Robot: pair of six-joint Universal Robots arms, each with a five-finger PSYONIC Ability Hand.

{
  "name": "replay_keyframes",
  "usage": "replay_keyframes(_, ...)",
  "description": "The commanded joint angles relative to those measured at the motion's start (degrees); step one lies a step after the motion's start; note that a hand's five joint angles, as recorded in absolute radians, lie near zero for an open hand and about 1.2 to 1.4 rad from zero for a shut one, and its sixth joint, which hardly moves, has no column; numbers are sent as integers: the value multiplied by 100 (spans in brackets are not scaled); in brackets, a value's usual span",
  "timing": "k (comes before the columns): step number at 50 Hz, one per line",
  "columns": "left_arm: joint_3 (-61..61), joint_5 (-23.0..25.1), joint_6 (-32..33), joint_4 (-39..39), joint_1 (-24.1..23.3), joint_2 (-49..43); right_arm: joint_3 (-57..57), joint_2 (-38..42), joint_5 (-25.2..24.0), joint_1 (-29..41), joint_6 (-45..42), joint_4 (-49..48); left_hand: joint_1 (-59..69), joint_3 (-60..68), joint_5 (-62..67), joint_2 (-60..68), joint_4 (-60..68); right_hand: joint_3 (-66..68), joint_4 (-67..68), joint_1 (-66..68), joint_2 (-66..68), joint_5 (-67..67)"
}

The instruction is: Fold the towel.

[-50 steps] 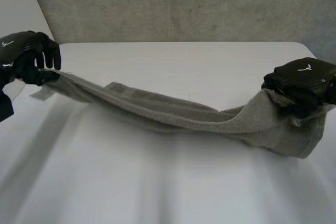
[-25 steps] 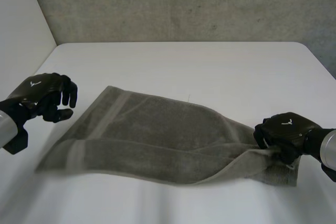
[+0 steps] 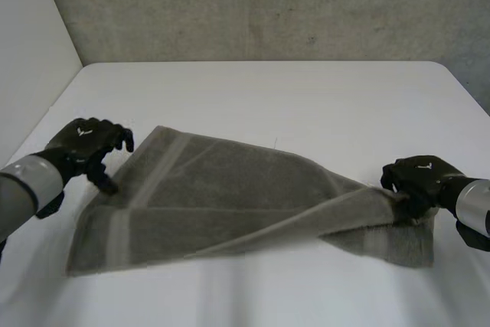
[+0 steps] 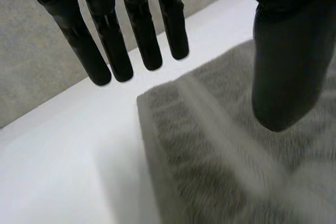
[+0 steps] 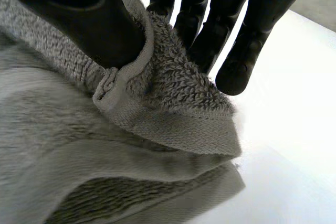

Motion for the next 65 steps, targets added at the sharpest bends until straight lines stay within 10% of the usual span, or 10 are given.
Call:
replay_keyframes(1, -751, 645, 460, -507, 463, 970, -118, 318, 230, -2, 449, -382, -315, -292, -295, -332, -284, 488, 318, 350, 503, 364)
replay_keyframes(12, -1841, 2044, 1389, -991, 1157, 1887, -65, 300, 151, 6, 431, -399, 964, 987, 985, 947, 995, 488, 318, 350, 503, 364)
replay_keyframes(28, -1887, 1527, 3377, -2020, 1001, 201, -4, 282, 116, 6, 422, -435, 209, 232, 230, 192, 240, 488, 318, 350, 503, 364)
replay_keyframes(65, -938, 867, 2262, -799, 350, -592, 102, 282, -87, 6, 414, -461, 292, 315, 312, 275, 323, 488, 318, 350, 503, 364)
